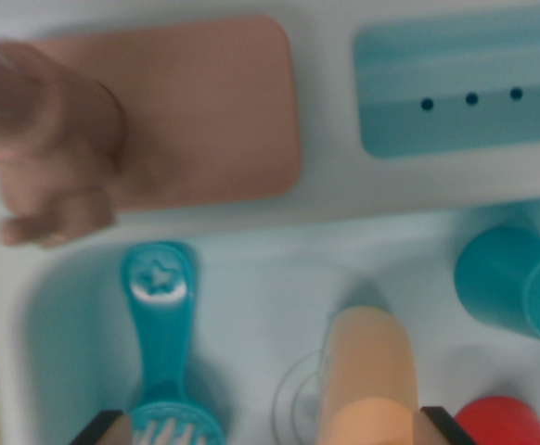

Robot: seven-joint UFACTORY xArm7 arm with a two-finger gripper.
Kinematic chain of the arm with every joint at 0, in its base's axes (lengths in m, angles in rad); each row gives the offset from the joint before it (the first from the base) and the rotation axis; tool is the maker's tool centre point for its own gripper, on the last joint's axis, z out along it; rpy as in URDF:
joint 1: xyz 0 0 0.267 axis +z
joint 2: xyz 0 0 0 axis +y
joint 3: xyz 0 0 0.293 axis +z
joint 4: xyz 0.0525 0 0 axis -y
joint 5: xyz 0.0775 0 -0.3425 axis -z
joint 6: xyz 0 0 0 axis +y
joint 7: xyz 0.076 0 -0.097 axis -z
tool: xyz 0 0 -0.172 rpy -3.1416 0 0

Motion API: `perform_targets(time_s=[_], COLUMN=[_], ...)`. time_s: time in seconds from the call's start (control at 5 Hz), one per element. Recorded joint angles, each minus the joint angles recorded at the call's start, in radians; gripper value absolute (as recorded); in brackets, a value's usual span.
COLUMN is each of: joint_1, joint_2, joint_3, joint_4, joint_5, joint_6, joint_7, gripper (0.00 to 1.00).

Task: Pick detergent from the sink

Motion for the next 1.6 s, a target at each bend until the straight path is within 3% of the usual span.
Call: perform_targets(time_s=[0.2,0.4,0.6,1.6], joint_1=[-0.0031,-0.0031,-0.0061,-0.0107], joint_2=[0.005,0.005,0.010,0.017], joint_3=[-0.003,-0.003,-0.007,-0.012], joint_4=[-0.030,-0.030,-0.058,-0.103], joint_5=[0.0002,0.0002,0.0003,0.0005], joint_6=[-0.035,-0.035,-0.068,-0.120], joint_7=[-0.004,-0.004,-0.007,-0.013], gripper=[0.00,0.00,0.00,0.00])
